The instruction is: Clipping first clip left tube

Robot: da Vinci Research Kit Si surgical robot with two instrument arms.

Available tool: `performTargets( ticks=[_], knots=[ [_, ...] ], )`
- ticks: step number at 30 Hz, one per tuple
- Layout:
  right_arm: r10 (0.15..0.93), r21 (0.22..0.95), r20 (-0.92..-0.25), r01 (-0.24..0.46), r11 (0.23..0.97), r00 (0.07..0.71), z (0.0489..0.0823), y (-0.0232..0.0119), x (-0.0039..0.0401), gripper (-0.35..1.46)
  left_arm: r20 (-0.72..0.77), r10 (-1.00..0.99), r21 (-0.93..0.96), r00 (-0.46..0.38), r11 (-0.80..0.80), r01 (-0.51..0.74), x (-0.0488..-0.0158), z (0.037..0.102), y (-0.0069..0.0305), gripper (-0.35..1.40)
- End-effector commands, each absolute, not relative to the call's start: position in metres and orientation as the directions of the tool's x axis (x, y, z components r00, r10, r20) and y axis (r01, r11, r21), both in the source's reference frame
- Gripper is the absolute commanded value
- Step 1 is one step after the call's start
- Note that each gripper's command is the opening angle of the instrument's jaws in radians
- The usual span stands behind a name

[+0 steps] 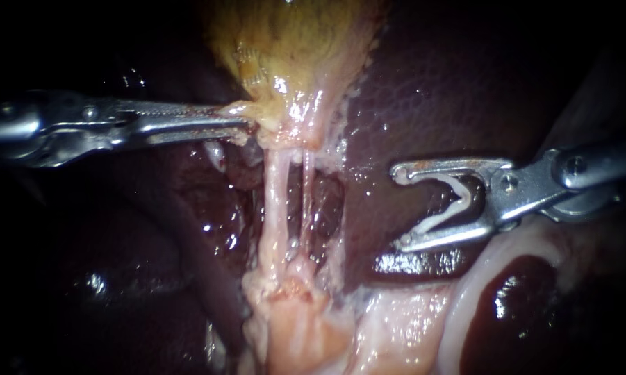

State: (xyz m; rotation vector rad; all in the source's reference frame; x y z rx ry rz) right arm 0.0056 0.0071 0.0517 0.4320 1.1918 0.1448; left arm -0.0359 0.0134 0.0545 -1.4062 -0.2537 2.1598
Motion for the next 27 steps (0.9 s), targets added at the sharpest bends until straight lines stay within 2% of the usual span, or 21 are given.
performTargets(
  ticks=[1, 5, 13, 22, 27],
  knots=[
    [0.333, 0.399, -0.866, 0.115, 0.910, 0.372, 0.0517, 0.0071, 0.0056, 0.49, -0.787, 0.537, -0.438, -0.305, -0.833, -0.337, -0.0356, 0.0542, 0.0136, -0.35],
    [0.333, 0.399, -0.866, 0.115, 0.910, 0.372, 0.0518, 0.0071, 0.0056, 0.50, -0.782, 0.544, -0.445, -0.303, -0.829, -0.340, -0.0335, 0.0517, 0.0143, -0.35],
    [0.333, 0.399, -0.866, 0.115, 0.910, 0.372, 0.0518, 0.0072, 0.0056, 0.50, -0.796, 0.554, -0.451, -0.243, -0.811, -0.372, -0.0288, 0.0445, 0.0155, -0.35],
    [0.334, 0.401, -0.866, 0.117, 0.909, 0.371, 0.0510, 0.0066, 0.0066, 0.50, -0.802, 0.550, -0.446, -0.234, -0.811, -0.379, -0.0280, 0.0428, 0.0149, -0.35],
    [0.411, 0.475, -0.830, 0.093, 0.875, 0.377, 0.0494, 0.0052, 0.0097, 0.50, -0.803, 0.548, -0.444, -0.234, -0.813, -0.378, -0.0279, 0.0433, 0.0147, -0.35]
  ],
)
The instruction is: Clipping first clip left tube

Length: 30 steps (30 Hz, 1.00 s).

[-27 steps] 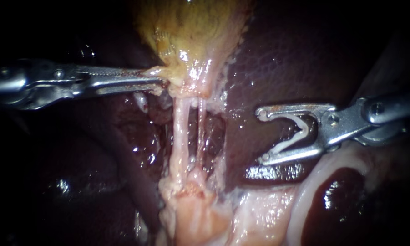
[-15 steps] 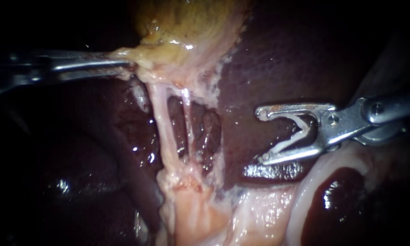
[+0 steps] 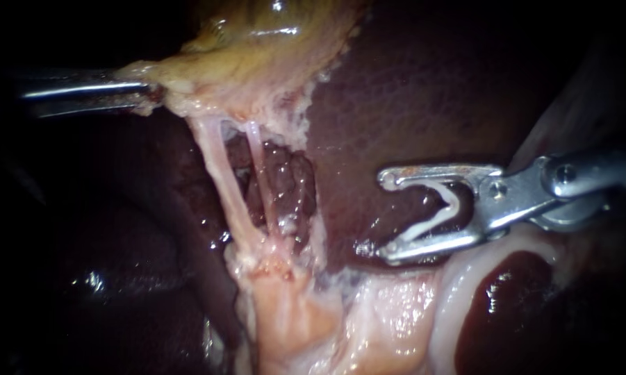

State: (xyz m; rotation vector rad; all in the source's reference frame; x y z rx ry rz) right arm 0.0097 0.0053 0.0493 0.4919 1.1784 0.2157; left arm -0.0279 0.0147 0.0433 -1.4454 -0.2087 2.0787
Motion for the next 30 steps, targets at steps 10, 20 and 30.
performTargets(
  ticks=[10, 20, 30],
  knots=[
    [0.492, 0.557, -0.781, 0.072, 0.828, 0.384, 0.0487, 0.0024, 0.0172, 0.50, -0.803, 0.547, -0.443, -0.234, -0.813, -0.378, -0.0280, 0.0434, 0.0147, -0.35],
    [0.526, 0.589, -0.756, 0.055, 0.806, 0.389, 0.0522, 0.0014, 0.0206, 0.50, -0.803, 0.547, -0.441, -0.235, -0.812, -0.382, -0.0284, 0.0432, 0.0144, -0.35],
    [0.523, 0.585, -0.753, 0.043, 0.810, 0.399, 0.0560, 0.0023, 0.0213, 0.50, -0.803, 0.548, -0.441, -0.235, -0.811, -0.385, -0.0285, 0.0428, 0.0142, -0.35]
  ],
)
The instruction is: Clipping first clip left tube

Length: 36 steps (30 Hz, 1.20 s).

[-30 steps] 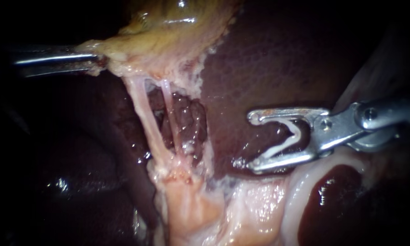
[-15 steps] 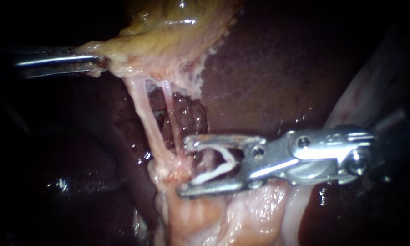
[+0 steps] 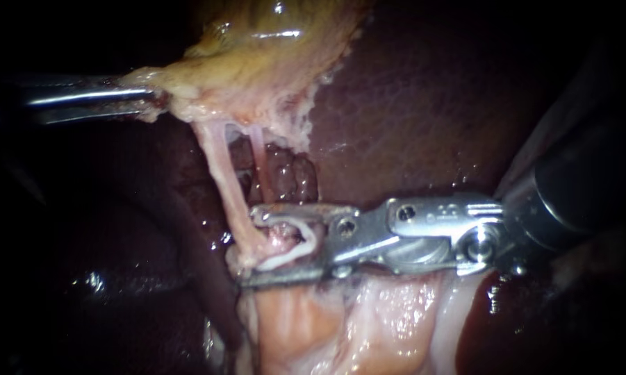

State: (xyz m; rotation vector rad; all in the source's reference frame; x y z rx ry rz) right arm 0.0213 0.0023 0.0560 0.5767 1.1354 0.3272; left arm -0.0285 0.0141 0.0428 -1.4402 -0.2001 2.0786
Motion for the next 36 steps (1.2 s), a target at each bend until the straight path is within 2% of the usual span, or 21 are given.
performTargets(
  ticks=[1, 9, 19, 36],
  knots=[
    [0.523, 0.585, -0.753, 0.041, 0.810, 0.399, 0.0563, 0.0025, 0.0212, 0.50, -0.803, 0.548, -0.441, -0.235, -0.811, -0.385, -0.0285, 0.0428, 0.0141, -0.35],
    [0.522, 0.583, -0.752, 0.036, 0.812, 0.402, 0.0582, 0.0029, 0.0228, 0.50, -0.803, 0.548, -0.440, -0.235, -0.811, -0.386, -0.0286, 0.0426, 0.0141, -0.35],
    [0.509, 0.589, -0.764, 0.106, 0.801, 0.397, 0.0595, 0.0006, 0.0265, 0.50, -0.802, 0.549, -0.439, -0.236, -0.809, -0.390, -0.0288, 0.0424, 0.0140, -0.35],
    [0.531, 0.615, -0.766, 0.171, 0.770, 0.362, 0.0542, -0.0031, 0.0275, 0.47, -0.802, 0.549, -0.438, -0.236, -0.809, -0.391, -0.0288, 0.0423, 0.0139, -0.35]
  ],
)
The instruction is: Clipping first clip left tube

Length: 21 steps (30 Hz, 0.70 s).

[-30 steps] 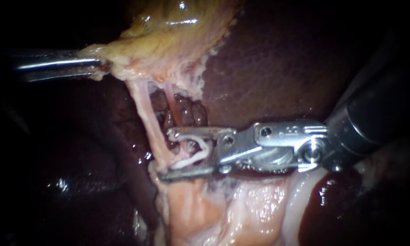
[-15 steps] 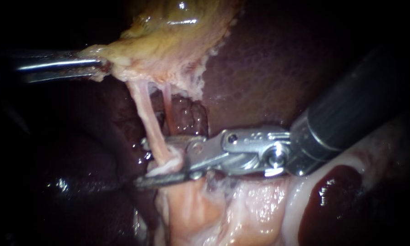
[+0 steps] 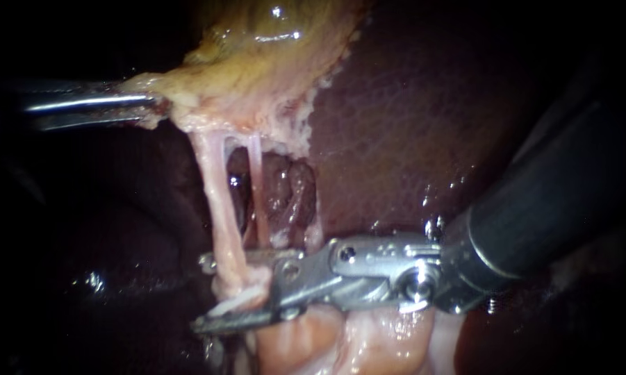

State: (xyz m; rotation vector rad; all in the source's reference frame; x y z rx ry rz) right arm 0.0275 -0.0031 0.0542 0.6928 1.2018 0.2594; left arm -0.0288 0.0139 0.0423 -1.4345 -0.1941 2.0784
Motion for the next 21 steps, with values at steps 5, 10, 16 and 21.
performTargets(
  ticks=[5, 10, 16, 21],
  knots=[
    [0.541, 0.625, -0.758, 0.166, 0.763, 0.364, 0.0540, -0.0029, 0.0275, 0.44, -0.802, 0.549, -0.439, -0.236, -0.809, -0.391, -0.0288, 0.0422, 0.0139, -0.35],
    [0.560, 0.643, -0.743, 0.159, 0.749, 0.368, 0.0542, -0.0028, 0.0276, 0.37, -0.802, 0.549, -0.440, -0.236, -0.809, -0.389, -0.0288, 0.0422, 0.0139, -0.35],
    [0.582, 0.659, -0.730, 0.147, 0.737, 0.357, 0.0542, -0.0028, 0.0280, 0.25, -0.802, 0.549, -0.440, -0.236, -0.809, -0.390, -0.0289, 0.0422, 0.0139, -0.35],
    [0.592, 0.668, -0.723, 0.142, 0.730, 0.356, 0.0543, -0.0027, 0.0282, 0.15, -0.802, 0.549, -0.440, -0.236, -0.809, -0.390, -0.0289, 0.0422, 0.0139, -0.35]
  ],
)
